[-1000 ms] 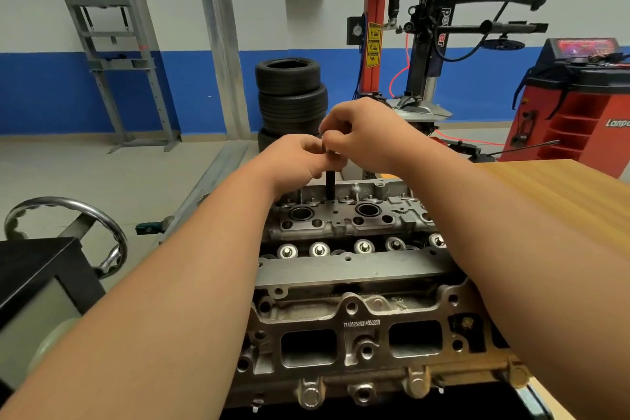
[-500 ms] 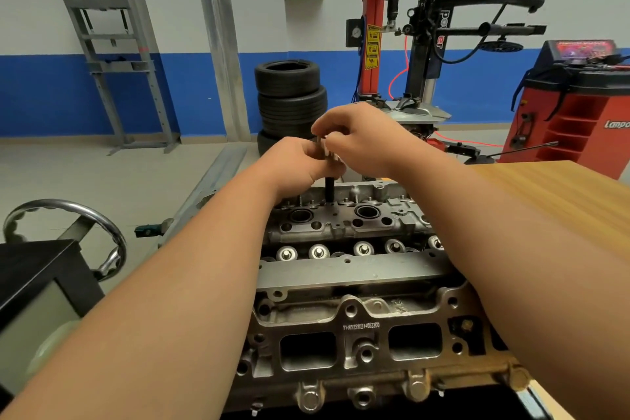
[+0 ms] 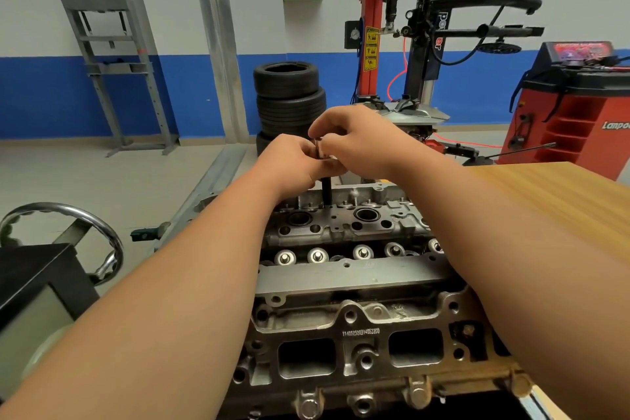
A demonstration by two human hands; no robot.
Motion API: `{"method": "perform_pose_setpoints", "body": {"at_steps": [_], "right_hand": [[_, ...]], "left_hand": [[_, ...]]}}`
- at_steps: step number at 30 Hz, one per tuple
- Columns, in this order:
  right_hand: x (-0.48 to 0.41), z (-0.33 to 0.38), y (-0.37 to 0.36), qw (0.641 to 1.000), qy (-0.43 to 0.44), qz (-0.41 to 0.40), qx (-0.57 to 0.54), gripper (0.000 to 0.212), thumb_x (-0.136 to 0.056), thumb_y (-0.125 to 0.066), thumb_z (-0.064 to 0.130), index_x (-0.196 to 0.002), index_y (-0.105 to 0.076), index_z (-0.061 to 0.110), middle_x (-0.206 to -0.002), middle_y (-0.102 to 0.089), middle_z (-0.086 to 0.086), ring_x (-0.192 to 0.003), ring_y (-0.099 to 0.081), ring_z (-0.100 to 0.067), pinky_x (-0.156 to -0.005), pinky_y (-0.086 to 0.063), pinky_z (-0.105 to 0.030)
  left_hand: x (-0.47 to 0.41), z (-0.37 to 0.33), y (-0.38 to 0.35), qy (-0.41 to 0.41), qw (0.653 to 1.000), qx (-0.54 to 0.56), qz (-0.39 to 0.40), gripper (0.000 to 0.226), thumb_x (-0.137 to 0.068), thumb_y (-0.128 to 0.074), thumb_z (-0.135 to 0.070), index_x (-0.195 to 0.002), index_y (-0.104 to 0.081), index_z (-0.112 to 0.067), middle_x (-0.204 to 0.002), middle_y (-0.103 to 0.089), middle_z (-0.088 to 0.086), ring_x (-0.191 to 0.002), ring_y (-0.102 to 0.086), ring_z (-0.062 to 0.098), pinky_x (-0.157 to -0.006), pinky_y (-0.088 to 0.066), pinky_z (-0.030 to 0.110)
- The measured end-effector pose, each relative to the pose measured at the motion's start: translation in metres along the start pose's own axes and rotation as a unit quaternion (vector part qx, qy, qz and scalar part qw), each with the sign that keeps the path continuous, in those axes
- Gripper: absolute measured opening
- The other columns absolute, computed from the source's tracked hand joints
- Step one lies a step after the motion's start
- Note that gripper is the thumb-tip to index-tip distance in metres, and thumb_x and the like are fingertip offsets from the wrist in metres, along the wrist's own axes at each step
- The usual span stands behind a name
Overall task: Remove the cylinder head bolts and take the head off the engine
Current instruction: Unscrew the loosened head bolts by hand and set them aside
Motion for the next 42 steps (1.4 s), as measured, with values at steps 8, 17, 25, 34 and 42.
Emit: {"method": "perform_pose_setpoints", "body": {"at_steps": [8,17,25,34,42], "right_hand": [[-0.003,-0.008,0.001,0.999,-0.01,-0.007,0.045,0.007,-0.089,-0.06,0.033,-0.085,-0.065,0.03,-0.082,-0.061,0.016,-0.075,-0.057,0.0,-0.058,-0.038,-0.015],[-0.002,-0.012,0.006,0.997,-0.043,-0.046,0.041,0.025,-0.084,-0.066,0.046,-0.079,-0.059,0.022,-0.072,-0.06,0.008,-0.063,-0.053,-0.005,-0.052,-0.037,-0.022],[-0.001,-0.008,0.003,1.0,-0.019,-0.02,-0.003,0.016,-0.087,-0.059,0.026,-0.101,-0.067,0.023,-0.088,-0.062,0.015,-0.084,-0.059,-0.002,-0.062,-0.041,-0.014],[-0.001,-0.011,0.003,0.999,-0.033,-0.016,-0.038,0.02,-0.087,-0.053,0.019,-0.098,-0.069,0.027,-0.085,-0.064,0.014,-0.079,-0.06,-0.001,-0.062,-0.043,-0.018],[-0.003,-0.01,0.008,0.996,-0.036,-0.056,0.062,0.022,-0.084,-0.065,0.041,-0.075,-0.063,0.021,-0.074,-0.061,0.008,-0.069,-0.057,-0.007,-0.055,-0.039,-0.021]], "left_hand": [[0.0,-0.005,-0.006,-0.023,0.999,-0.02,0.03,0.015,-0.079,-0.075,-0.036,-0.086,-0.072,-0.023,-0.074,-0.07,-0.005,-0.065,-0.06,0.012,-0.058,-0.049,0.026],[-0.001,0.001,-0.002,0.007,0.999,-0.034,-0.005,0.037,-0.075,-0.078,-0.037,-0.056,-0.052,-0.018,-0.054,-0.044,-0.004,-0.046,-0.038,0.006,-0.053,-0.037,0.028],[0.0,0.0,-0.004,-0.012,1.0,-0.003,0.012,0.026,-0.075,-0.077,-0.041,-0.08,-0.073,-0.015,-0.07,-0.067,0.002,-0.055,-0.05,0.006,-0.053,-0.046,0.03],[-0.001,0.002,0.0,-0.008,0.999,0.041,0.0,0.019,-0.079,-0.074,-0.044,-0.074,-0.071,-0.026,-0.062,-0.062,-0.006,-0.058,-0.052,0.007,-0.052,-0.046,0.025],[-0.002,-0.001,0.006,-0.007,0.998,0.033,-0.052,0.025,-0.075,-0.079,-0.036,-0.08,-0.062,-0.018,-0.077,-0.066,-0.003,-0.074,-0.059,0.014,-0.066,-0.05,0.031]]}}
Point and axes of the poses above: each hand's wrist, its own x-axis away from the middle knuckle, its own y-axis out of the back of the hand, z = x × y, the point moved 9 cm from there along -x, towards the middle knuckle
